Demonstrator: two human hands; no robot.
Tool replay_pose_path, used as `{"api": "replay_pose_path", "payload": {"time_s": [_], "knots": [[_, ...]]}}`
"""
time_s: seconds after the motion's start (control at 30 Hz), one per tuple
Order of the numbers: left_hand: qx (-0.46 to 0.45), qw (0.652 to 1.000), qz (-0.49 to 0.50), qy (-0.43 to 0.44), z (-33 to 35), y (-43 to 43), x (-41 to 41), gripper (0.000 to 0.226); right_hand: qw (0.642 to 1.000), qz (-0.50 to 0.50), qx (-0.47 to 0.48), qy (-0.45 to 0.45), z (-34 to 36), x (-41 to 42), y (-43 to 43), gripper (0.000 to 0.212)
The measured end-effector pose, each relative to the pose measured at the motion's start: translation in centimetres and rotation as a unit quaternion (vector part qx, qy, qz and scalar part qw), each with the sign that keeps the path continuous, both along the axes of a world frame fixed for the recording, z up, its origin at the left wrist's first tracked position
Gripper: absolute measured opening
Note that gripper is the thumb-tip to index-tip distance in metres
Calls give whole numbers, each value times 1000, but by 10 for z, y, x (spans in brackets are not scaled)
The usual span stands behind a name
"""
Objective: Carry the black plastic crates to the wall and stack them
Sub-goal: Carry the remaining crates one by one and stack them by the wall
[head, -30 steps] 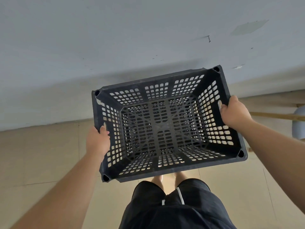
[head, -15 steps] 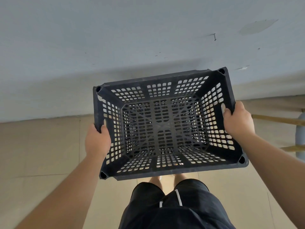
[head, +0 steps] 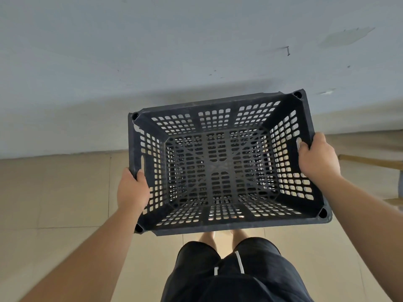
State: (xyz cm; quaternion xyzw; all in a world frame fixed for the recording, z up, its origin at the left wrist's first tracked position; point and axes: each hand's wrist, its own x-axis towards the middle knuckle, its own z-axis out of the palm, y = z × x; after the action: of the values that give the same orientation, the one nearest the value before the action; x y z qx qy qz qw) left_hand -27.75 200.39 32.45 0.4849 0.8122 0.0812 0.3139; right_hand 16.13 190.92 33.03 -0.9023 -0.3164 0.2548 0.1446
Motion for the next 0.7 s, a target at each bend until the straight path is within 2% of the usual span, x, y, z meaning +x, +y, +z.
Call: {"api": "replay_pose_path", "payload": {"time_s": [0.5, 0.7], "knots": [[-26, 1000, -11, 1, 2, 3, -3, 17, 1000, -10, -3, 4, 2, -7, -8, 19], [-37, 999, 4, -26, 4, 4, -4, 21, 995, -30, -91, 37, 21, -15, 1, 27]]}}
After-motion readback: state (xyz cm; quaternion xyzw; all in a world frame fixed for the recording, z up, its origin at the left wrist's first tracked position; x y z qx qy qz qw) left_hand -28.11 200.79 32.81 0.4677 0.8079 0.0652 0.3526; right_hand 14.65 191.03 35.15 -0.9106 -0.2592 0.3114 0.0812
